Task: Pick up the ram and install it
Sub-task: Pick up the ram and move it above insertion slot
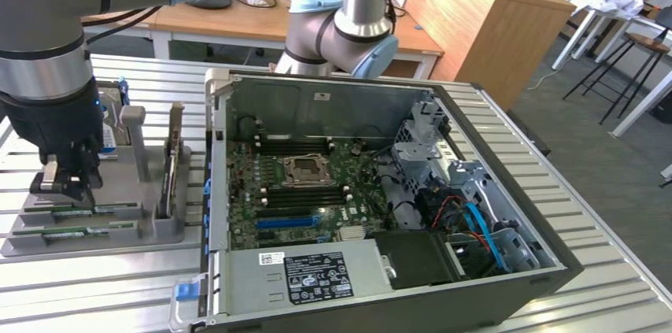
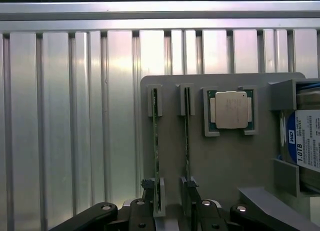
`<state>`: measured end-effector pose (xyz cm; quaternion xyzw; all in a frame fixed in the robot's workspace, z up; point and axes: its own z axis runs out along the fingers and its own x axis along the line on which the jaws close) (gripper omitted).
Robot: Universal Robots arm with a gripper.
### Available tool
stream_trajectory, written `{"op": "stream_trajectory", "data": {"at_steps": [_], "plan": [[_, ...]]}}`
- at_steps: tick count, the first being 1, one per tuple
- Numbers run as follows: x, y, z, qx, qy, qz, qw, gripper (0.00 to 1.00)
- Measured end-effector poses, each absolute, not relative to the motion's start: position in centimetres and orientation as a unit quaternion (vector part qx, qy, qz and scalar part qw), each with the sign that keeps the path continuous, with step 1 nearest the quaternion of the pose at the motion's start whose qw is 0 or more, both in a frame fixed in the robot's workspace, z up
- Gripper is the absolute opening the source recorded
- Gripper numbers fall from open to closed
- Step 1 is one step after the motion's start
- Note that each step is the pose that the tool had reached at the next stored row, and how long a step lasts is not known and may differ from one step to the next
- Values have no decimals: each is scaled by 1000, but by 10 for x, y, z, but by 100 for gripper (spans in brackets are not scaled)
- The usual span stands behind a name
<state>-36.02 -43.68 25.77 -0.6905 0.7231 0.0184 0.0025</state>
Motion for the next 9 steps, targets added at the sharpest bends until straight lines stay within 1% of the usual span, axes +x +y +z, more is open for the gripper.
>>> {"op": "stream_trajectory", "data": {"at_steps": [9], "plan": [[-359, -437, 256, -694, 719, 19, 1, 37]]}}
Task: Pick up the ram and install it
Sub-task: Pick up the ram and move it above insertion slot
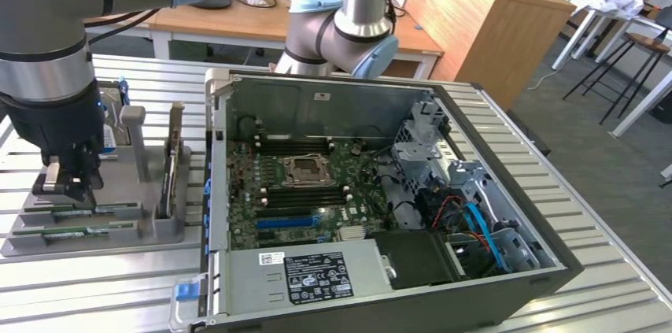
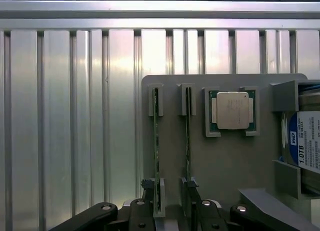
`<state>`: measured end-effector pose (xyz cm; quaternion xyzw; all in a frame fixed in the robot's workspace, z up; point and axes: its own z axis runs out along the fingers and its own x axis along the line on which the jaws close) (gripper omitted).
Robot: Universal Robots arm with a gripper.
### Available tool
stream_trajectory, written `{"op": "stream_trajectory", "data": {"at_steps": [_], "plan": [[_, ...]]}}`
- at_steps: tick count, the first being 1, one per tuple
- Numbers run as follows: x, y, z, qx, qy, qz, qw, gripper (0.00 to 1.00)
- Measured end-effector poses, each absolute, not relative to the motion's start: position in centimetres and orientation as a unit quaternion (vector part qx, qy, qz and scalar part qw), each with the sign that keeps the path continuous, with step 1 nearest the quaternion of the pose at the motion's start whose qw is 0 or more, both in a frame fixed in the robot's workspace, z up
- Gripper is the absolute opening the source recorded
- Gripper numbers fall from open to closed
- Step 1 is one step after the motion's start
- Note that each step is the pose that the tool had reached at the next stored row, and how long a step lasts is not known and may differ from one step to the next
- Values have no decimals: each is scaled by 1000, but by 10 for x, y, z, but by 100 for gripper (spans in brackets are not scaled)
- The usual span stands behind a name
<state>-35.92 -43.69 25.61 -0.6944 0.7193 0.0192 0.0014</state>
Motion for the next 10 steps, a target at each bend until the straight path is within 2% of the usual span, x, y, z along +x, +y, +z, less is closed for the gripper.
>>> {"op": "stream_trajectory", "data": {"at_steps": [10], "plan": [[-359, -437, 253, -694, 719, 19, 1, 37]]}}
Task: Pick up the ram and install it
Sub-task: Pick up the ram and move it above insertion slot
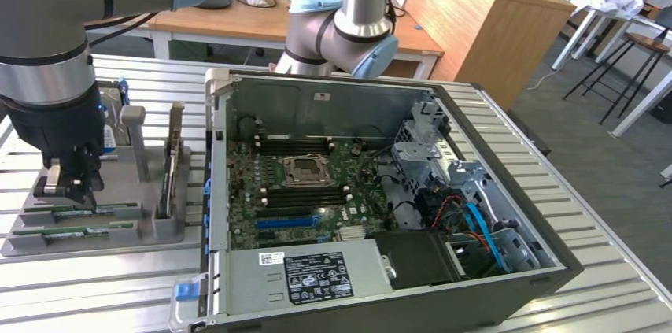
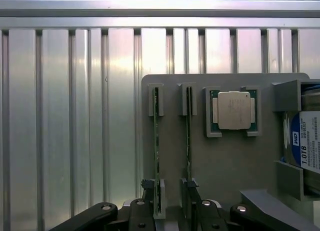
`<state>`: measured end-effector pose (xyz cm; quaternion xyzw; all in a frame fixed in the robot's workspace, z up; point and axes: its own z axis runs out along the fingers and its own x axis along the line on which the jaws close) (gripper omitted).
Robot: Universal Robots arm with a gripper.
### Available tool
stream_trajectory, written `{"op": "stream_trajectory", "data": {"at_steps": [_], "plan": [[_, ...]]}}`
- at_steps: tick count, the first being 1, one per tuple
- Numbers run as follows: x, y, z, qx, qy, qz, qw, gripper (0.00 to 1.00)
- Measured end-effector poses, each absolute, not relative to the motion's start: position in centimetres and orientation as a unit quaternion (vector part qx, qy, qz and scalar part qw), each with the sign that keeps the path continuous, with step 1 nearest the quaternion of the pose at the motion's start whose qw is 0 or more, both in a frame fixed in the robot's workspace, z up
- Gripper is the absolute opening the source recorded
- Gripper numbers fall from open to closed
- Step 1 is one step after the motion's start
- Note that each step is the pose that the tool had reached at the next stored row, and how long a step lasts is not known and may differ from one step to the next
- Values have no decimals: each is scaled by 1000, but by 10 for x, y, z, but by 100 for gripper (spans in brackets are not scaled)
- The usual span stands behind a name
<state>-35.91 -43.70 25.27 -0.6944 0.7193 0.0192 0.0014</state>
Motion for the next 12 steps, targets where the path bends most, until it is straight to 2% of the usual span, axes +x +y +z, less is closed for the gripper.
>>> {"op": "stream_trajectory", "data": {"at_steps": [12], "plan": [[-359, -437, 242, -694, 719, 19, 1, 37]]}}
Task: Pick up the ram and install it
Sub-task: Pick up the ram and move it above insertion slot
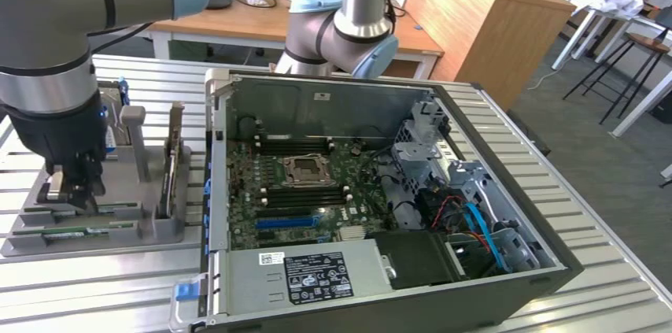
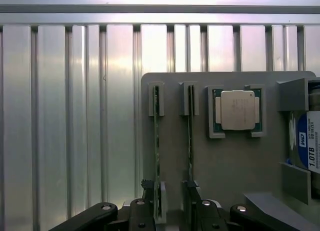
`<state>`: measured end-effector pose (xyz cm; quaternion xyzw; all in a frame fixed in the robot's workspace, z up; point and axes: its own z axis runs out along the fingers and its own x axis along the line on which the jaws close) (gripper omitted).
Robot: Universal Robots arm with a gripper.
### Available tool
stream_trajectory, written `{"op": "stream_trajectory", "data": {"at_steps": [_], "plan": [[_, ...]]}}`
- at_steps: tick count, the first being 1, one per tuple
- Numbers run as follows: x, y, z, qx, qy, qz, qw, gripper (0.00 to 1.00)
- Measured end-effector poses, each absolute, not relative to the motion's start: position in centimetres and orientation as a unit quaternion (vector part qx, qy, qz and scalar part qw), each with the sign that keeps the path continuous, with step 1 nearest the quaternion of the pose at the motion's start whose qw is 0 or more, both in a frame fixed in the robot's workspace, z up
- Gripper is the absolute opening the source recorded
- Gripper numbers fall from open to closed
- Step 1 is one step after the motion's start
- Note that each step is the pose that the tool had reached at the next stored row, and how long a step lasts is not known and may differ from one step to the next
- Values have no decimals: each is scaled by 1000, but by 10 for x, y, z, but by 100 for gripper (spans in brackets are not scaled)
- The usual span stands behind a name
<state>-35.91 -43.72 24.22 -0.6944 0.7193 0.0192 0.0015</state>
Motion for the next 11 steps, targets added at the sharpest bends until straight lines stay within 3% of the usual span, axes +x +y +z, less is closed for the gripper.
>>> {"op": "stream_trajectory", "data": {"at_steps": [11], "plan": [[-359, -440, 240, -694, 719, 19, 1, 37]]}}
